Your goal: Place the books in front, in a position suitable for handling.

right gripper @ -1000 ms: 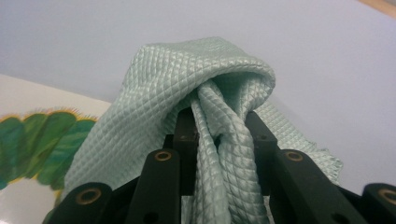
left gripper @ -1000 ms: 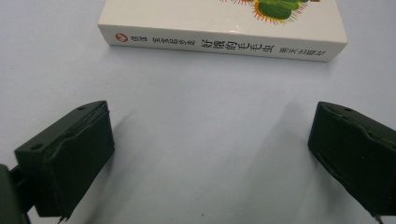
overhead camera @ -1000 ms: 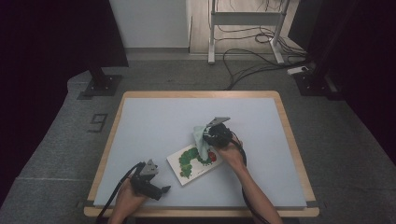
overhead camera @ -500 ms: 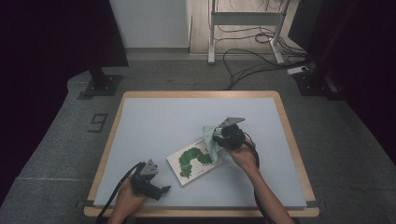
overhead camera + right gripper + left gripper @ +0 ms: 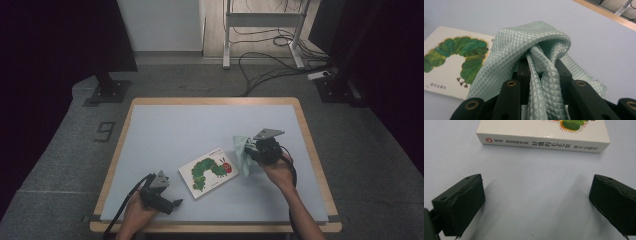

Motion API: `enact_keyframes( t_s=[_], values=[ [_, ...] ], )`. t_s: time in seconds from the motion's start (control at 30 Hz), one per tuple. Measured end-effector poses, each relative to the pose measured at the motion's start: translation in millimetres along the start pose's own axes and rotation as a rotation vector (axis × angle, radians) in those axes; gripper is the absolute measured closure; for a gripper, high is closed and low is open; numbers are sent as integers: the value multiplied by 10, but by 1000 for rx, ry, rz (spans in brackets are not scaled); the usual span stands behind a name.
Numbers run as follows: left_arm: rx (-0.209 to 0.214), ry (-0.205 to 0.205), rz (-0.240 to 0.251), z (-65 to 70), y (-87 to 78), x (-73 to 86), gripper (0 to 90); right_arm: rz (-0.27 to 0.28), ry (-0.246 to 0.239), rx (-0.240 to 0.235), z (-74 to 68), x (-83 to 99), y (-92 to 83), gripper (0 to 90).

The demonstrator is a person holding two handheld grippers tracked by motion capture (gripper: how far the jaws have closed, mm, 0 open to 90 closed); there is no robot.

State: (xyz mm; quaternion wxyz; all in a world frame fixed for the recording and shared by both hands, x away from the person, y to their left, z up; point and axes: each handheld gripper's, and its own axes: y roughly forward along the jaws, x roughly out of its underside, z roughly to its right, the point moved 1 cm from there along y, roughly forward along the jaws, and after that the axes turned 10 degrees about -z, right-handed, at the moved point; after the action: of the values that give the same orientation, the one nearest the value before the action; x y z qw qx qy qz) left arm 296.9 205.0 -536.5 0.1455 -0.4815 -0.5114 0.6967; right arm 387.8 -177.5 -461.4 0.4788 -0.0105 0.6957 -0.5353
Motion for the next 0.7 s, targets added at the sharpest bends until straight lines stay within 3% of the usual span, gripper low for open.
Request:
enact_keyframes(
  t_s=[0.33,0.7],
  values=[
    [0,-2,1,1,1,0,0,23,59,32,154,299,-236,711],
    [0,-2,1,1,1,0,0,17,111,111,353,687,-595,710]
  ],
)
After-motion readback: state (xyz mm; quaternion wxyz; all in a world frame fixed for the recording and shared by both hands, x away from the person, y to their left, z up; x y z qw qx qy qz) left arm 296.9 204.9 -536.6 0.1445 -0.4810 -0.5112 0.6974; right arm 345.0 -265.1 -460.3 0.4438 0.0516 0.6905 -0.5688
